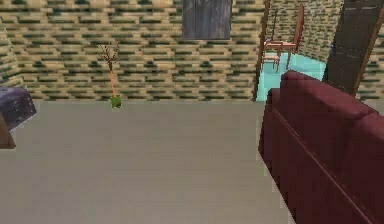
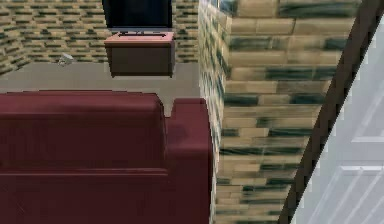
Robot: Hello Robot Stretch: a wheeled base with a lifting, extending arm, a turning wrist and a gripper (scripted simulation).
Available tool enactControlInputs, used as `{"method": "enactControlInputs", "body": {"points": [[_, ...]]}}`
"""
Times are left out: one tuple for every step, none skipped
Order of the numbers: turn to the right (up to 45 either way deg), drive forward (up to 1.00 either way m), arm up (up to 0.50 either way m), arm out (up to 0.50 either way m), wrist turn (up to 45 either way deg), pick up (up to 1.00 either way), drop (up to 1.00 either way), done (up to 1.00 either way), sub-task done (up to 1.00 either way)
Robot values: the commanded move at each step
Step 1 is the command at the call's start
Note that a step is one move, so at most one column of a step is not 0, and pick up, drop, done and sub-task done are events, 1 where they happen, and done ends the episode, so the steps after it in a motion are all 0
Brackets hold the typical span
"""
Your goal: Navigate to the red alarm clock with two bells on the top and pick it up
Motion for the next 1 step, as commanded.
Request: {"method": "enactControlInputs", "body": {"points": [[3.0, 0.00, 0.00, 0.00, 0.0, 0.00, 0.00, 0.00, 0.00]]}}
